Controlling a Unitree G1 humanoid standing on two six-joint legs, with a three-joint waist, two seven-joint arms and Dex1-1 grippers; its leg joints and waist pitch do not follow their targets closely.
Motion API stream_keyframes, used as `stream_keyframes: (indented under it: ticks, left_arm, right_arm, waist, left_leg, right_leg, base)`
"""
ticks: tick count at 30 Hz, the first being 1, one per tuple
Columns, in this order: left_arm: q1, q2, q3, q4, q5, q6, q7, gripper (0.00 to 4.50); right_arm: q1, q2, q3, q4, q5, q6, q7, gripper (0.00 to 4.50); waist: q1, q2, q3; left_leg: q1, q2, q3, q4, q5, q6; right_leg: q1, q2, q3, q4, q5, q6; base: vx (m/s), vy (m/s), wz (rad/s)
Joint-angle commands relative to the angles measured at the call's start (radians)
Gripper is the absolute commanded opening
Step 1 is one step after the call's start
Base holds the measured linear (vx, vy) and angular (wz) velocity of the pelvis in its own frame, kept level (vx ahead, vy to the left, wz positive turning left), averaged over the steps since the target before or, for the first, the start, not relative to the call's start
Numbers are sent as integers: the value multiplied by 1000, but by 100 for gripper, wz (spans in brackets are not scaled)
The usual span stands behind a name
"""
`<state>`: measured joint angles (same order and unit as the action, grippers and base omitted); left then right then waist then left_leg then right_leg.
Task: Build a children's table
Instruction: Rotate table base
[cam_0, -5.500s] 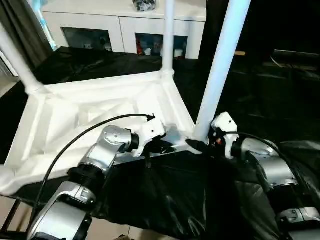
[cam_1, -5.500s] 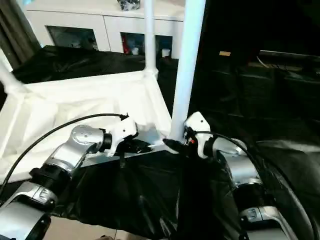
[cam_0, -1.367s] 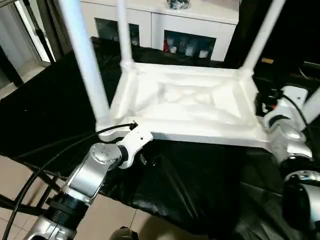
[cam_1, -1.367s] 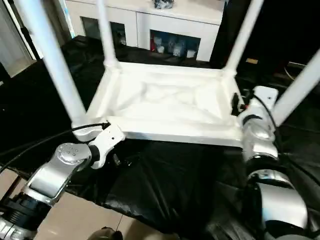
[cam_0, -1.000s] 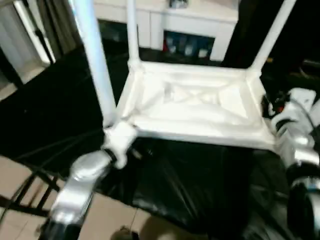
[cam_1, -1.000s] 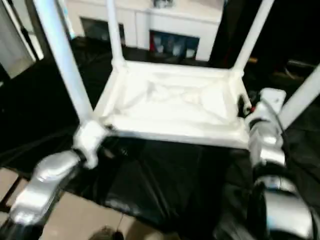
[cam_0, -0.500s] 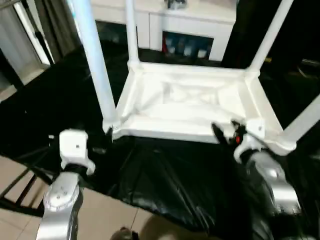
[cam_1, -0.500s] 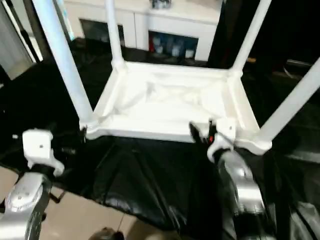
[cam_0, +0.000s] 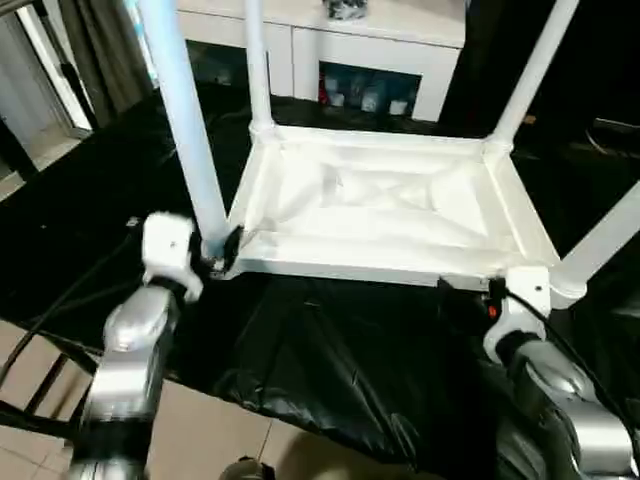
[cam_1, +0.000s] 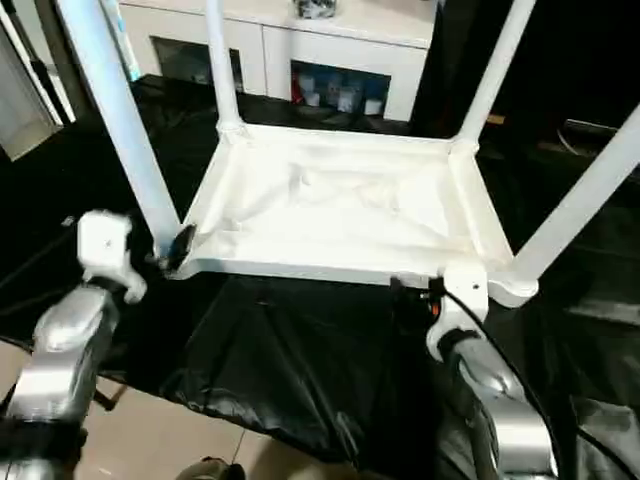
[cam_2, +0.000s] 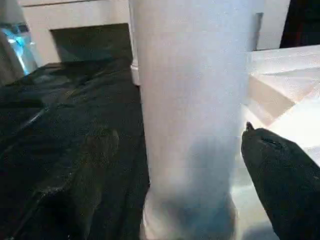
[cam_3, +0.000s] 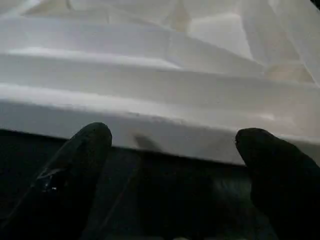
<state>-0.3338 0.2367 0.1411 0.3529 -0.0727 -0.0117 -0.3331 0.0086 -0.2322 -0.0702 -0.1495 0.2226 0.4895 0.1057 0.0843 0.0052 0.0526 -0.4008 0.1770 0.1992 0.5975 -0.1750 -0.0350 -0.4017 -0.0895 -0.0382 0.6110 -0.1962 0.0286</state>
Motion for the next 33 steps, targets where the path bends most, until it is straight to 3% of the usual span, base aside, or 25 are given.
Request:
stream_keyframes:
  ticks: [1,7,10,14,15,19,20,22,25,27,28,29,30,31,33]
  left_arm:
    - [-39,18,5,66,8,-16,6,450]
    - [-167,18,30,206,-61,-40,-70,450]
    - [-208,28,5,263,-95,-21,-215,450]
    - [-221,59,-44,305,-134,23,-432,450]
    - [-213,69,-57,297,-159,45,-515,450]
    - [-207,90,-70,288,-213,113,-662,450]
    - [-201,98,-81,273,-227,138,-703,450]
    - [-195,108,-93,257,-237,169,-743,450]
    - [-167,129,-123,181,-283,265,-826,450]
    - [-133,135,-145,95,-324,329,-866,450]
    - [-107,136,-165,31,-346,364,-877,450]
    - [-48,135,-211,-109,-387,436,-891,450]
    - [-48,135,-211,-109,-387,436,-891,450]
    - [-29,135,-230,-153,-398,455,-894,450]
    - [17,124,-278,-261,-428,499,-887,450]
  right_arm:
    - [11,-1,-10,-38,-6,51,-25,448]
    - [39,-11,-10,-93,-14,145,-37,448]
    - [38,-21,6,-91,-3,192,-15,448]
    - [-22,-11,17,-7,-8,120,4,448]
    - [-64,-4,16,56,-13,82,10,448]
    - [-166,-12,34,212,-44,17,39,448]
    - [-192,-12,34,247,-45,10,45,448]
    - [-213,-14,36,272,-47,6,53,448]
    - [-255,-22,62,331,-60,-14,86,448]
    - [-276,-22,84,367,-67,-33,109,448]
    - [-286,-18,91,387,-72,-43,117,448]
    - [-311,-6,102,432,-82,-69,130,448]
    - [-311,-6,102,432,-82,-69,130,448]
    - [-318,-2,105,443,-84,-73,132,448]
    - [-335,10,114,468,-89,-82,136,448]
  waist:
    - [-4,4,-64]
    - [-2,4,-68]
    - [2,3,-66]
    - [1,7,-64]
    - [1,12,-64]
    - [0,11,-64]
    - [2,-2,-66]
    - [2,0,-67]
    - [2,-6,-71]
    - [1,-10,-70]
    - [2,-7,-72]
    - [-3,-12,-73]
    - [-8,-11,-71]
    - [-10,-13,-68]
    - [-16,-15,-65]
  left_leg:
    - [35,41,-31,-85,-297,-48]
    - [34,42,-29,-81,-252,-39]
    - [36,41,-27,-81,-246,-31]
    - [39,43,-28,-84,-287,-50]
    - [42,44,-29,-85,-302,-61]
    - [44,45,-26,-86,-315,-74]
    - [39,45,-25,-84,-274,-57]
    - [39,46,-24,-81,-244,-47]
    - [34,46,-20,-74,-165,-11]
    - [32,46,-18,-73,-147,5]
    - [34,48,-18,-71,-143,6]
    - [26,51,-22,-73,-129,15]
    - [23,51,-22,-74,-123,17]
    - [32,48,-16,-72,-142,20]
    - [31,50,-18,-76,-163,10]
  right_leg:
    - [23,-41,35,-79,-172,-116]
    - [30,-45,34,-70,-107,-152]
    - [29,-48,35,-71,-130,-164]
    - [25,-55,35,-75,-182,-168]
    - [23,-56,35,-74,-191,-175]
    - [22,-56,35,-71,-191,-198]
    - [30,-59,34,-65,-161,-207]
    - [30,-60,34,-62,-133,-214]
    - [38,-60,32,-49,-56,-239]
    - [39,-59,32,-50,-42,-247]
    - [40,-61,31,-46,-36,-253]
    - [48,-64,30,-41,-24,-261]
    - [49,-62,29,-42,-22,-262]
    - [38,-53,30,-50,-46,-258]
    - [42,-54,31,-50,-69,-259]
  base:
    - [0,0,0]
    - [0,0,0]
    - [0,0,0]
    - [0,0,0]
    - [0,0,0]
    - [0,0,0]
    - [0,0,0]
    - [0,0,0]
    - [0,0,0]
    - [0,0,0]
    - [0,0,0]
    - [0,0,0]
    - [0,0,0]
    - [0,0,0]
    - [0,0,0]
